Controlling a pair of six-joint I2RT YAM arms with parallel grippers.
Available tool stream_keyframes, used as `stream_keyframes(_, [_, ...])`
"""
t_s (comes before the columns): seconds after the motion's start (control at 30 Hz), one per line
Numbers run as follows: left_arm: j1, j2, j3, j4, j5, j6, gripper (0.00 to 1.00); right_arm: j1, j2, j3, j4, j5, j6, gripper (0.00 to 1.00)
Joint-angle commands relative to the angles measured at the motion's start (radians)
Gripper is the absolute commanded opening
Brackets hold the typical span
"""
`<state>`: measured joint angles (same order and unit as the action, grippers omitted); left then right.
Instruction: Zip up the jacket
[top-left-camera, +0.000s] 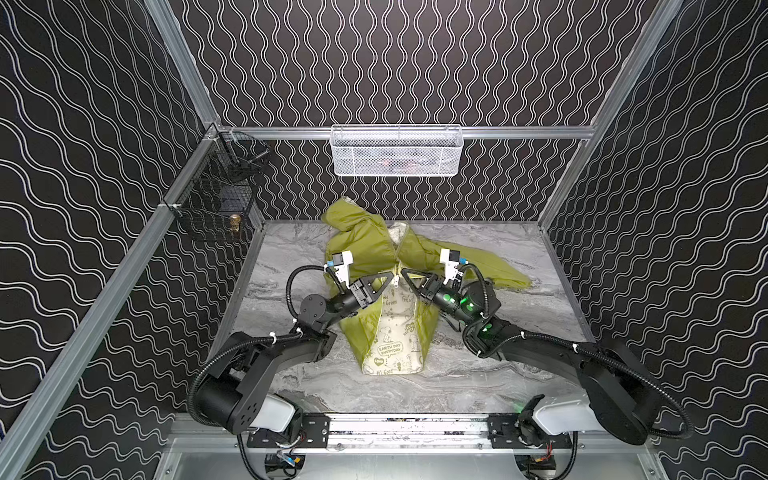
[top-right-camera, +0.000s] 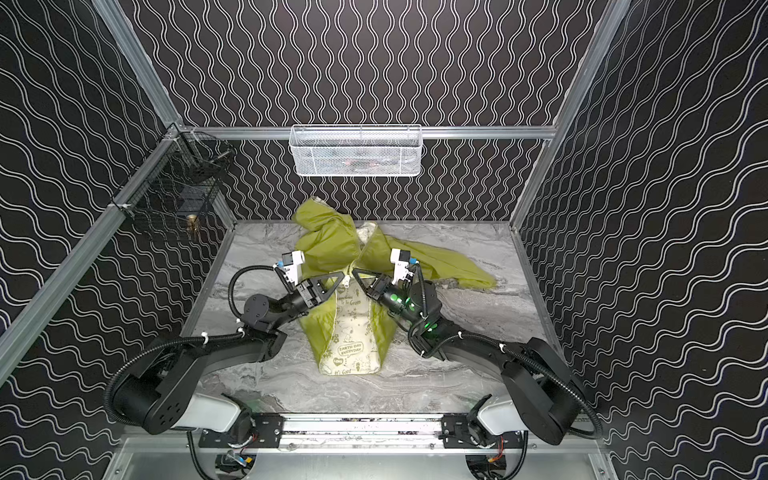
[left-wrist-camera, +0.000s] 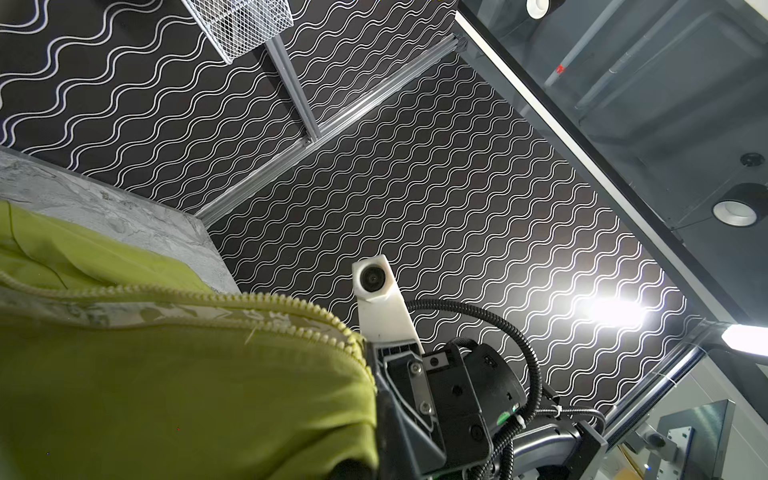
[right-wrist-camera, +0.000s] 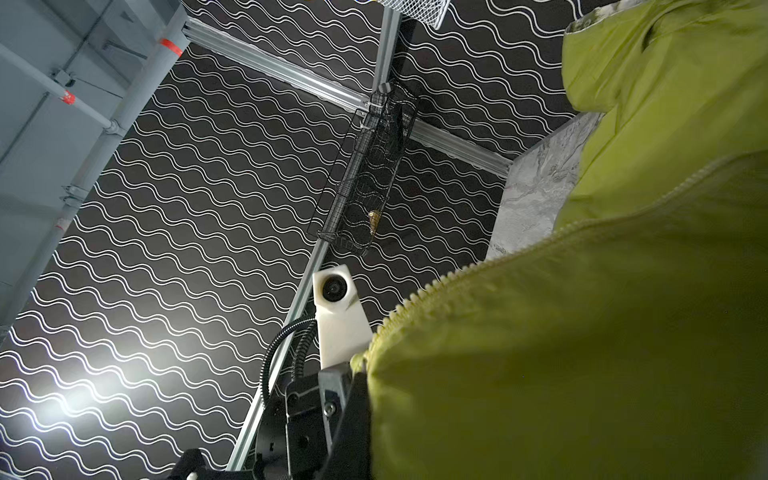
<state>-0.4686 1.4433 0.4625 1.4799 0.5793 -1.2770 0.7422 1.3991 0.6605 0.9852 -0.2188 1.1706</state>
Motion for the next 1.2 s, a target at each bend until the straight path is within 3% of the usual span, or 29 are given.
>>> stream_keyframes(0.0, [0.0, -0.004, 0.008, 0.066, 0.001, -0.011, 0.0, 0.003, 0.003, 0.0, 0.073, -0.003, 0.018, 0.0])
stream_keyframes(1.17, [0.01, 0.0, 0.011, 0.066, -0.006, -0.038, 0.0, 0.043, -0.005, -0.052, 0.146, -0.017, 0.052, 0.0])
